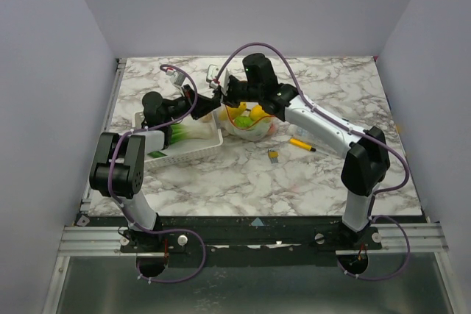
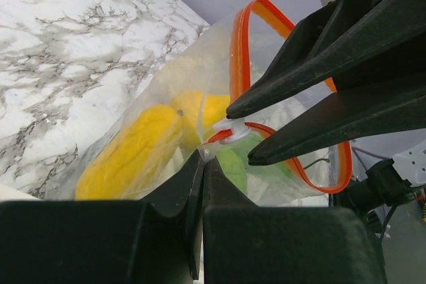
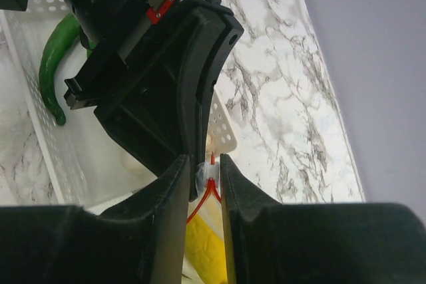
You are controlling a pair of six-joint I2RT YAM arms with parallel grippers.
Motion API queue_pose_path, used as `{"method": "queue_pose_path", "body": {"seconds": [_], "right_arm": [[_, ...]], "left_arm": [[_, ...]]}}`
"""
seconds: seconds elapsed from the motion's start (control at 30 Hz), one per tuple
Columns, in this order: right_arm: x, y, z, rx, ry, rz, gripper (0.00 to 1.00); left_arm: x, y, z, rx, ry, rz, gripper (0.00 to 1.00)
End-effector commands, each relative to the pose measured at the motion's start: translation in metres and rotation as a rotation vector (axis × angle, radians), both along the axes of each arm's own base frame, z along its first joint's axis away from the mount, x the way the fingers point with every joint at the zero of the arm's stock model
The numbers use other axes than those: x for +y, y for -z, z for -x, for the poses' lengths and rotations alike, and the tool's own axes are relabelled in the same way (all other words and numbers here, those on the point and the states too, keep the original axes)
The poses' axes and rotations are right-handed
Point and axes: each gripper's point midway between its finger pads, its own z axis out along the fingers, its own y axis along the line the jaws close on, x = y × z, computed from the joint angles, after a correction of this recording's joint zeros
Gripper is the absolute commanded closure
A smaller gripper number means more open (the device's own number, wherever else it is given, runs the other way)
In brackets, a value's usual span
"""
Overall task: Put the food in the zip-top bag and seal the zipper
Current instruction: Zip the zipper food storage bag at the center of the board.
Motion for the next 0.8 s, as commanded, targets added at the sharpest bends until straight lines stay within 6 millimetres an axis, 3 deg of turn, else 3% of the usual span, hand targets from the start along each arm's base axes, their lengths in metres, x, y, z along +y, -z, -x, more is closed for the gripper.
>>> {"method": "queue_pose_path", "body": {"seconds": [0.0, 0.33, 0.57, 0.77], "right_arm": [[0.003, 0.004, 0.000, -0.007, -0.019, 0.035, 0.77], [0.000, 0.015, -0.002, 0.008, 0.000, 0.056, 0.78], [0.003, 0.014, -0.005, 0.007, -0.001, 0.055, 1.00], [0.007, 0.008, 0.000, 0.037, -0.020, 0.018, 1.00]], "left_arm": [[-0.001, -0.017, 0.006, -0.081, 0.004, 0.003, 1.00], [-0.002, -0.016, 0.008, -0.082, 0.012, 0.005, 1.00], [-0.002, -0.015, 0.009, -0.087, 0.019, -0.001, 1.00], [-0.001, -0.012, 0.007, -0.095, -0.001, -0.023, 1.00]]}}
